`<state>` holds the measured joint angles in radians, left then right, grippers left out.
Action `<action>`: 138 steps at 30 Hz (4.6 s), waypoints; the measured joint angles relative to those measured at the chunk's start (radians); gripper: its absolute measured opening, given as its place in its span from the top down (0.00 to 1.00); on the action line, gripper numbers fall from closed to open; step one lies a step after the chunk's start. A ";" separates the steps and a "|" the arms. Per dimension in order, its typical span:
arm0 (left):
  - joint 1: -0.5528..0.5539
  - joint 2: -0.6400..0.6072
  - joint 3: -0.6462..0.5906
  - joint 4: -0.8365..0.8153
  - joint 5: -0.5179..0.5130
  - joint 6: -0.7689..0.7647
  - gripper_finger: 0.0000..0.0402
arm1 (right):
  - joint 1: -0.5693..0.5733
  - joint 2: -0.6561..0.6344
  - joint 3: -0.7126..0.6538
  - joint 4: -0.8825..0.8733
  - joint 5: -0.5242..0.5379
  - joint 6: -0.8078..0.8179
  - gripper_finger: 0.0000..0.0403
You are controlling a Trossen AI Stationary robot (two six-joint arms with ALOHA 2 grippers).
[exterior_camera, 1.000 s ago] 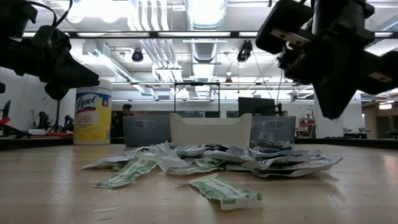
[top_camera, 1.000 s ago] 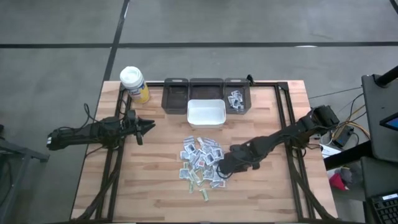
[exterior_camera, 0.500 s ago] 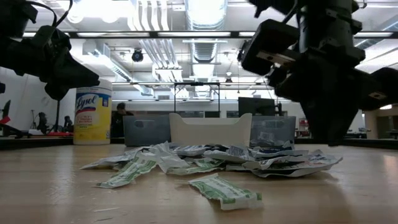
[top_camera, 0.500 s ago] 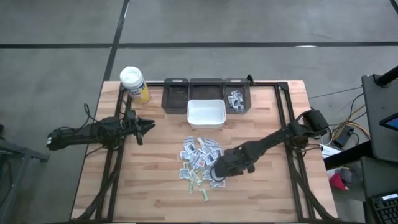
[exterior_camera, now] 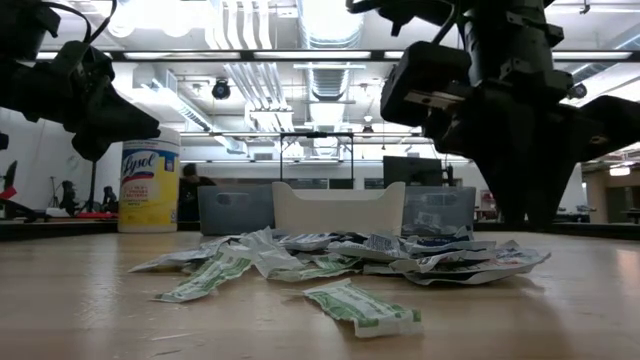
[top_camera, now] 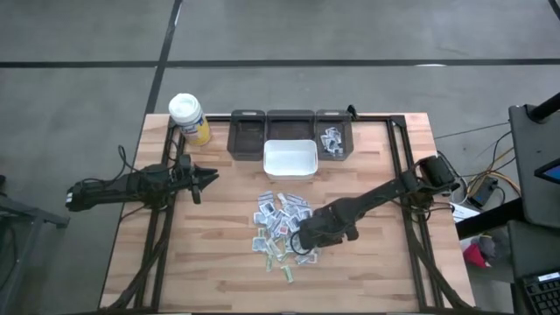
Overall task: Pick & Place First Aid Supplies
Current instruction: Put the blue alcohol pad into the right black bin
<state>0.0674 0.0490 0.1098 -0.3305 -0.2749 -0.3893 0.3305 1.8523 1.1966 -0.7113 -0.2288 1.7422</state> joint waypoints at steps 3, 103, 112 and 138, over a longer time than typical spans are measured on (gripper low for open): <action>0.000 0.000 0.000 0.000 0.000 0.000 0.77 | -0.003 0.000 -0.006 -0.003 0.006 0.001 0.78; 0.000 0.000 0.000 0.000 0.000 0.000 0.77 | -0.013 -0.011 -0.039 -0.007 -0.008 -0.044 0.80; 0.000 0.000 0.000 0.000 0.000 0.000 0.77 | -0.006 -0.009 -0.066 0.051 -0.001 -0.020 0.70; 0.000 0.000 0.000 0.000 0.000 0.000 0.77 | -0.009 -0.012 -0.166 0.177 -0.035 0.032 0.80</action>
<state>0.0676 0.0494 0.1101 -0.3305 -0.2751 -0.3893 0.3214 1.8404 1.0302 -0.5343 -0.2634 1.7740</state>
